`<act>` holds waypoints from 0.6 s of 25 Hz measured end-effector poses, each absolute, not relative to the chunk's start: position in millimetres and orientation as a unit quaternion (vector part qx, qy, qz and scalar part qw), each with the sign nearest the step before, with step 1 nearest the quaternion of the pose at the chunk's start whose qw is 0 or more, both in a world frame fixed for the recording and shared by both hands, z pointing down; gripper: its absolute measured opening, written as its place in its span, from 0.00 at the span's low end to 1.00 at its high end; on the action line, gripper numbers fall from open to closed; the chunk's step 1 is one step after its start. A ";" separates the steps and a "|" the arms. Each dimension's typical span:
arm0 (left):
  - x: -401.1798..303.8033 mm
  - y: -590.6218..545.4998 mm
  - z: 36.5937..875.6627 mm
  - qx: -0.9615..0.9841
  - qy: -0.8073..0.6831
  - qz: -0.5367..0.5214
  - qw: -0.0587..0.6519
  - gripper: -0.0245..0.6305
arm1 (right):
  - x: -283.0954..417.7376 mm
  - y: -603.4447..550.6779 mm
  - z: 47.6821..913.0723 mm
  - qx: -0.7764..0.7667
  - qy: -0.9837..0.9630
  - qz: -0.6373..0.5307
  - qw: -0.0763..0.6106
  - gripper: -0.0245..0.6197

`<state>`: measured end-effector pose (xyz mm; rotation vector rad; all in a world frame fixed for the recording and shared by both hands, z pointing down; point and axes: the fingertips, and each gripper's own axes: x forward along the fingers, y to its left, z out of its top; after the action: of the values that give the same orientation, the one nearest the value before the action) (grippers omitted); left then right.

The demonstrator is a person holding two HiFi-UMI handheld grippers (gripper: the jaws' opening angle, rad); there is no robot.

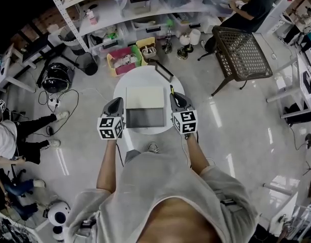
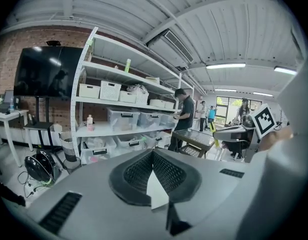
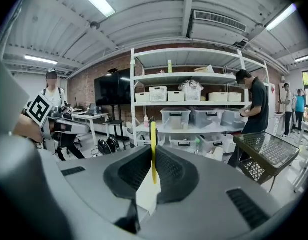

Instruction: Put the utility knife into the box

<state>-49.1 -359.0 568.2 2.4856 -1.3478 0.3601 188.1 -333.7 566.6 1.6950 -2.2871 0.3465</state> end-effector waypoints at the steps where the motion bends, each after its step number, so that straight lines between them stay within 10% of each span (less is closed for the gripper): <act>1: -51.5 -359.8 570.4 0.861 -0.469 0.127 0.148 0.07 | 184.6 -335.6 568.7 0.582 -0.792 0.122 0.139 0.11; 15: -77.9 -350.4 608.6 0.863 -0.440 0.157 0.193 0.07 | 137.5 -320.6 606.2 0.570 -0.784 0.166 0.181 0.11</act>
<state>-77.9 -350.4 608.6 2.4223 -1.2341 0.4403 137.5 -320.6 606.2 1.6097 -2.2141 0.4690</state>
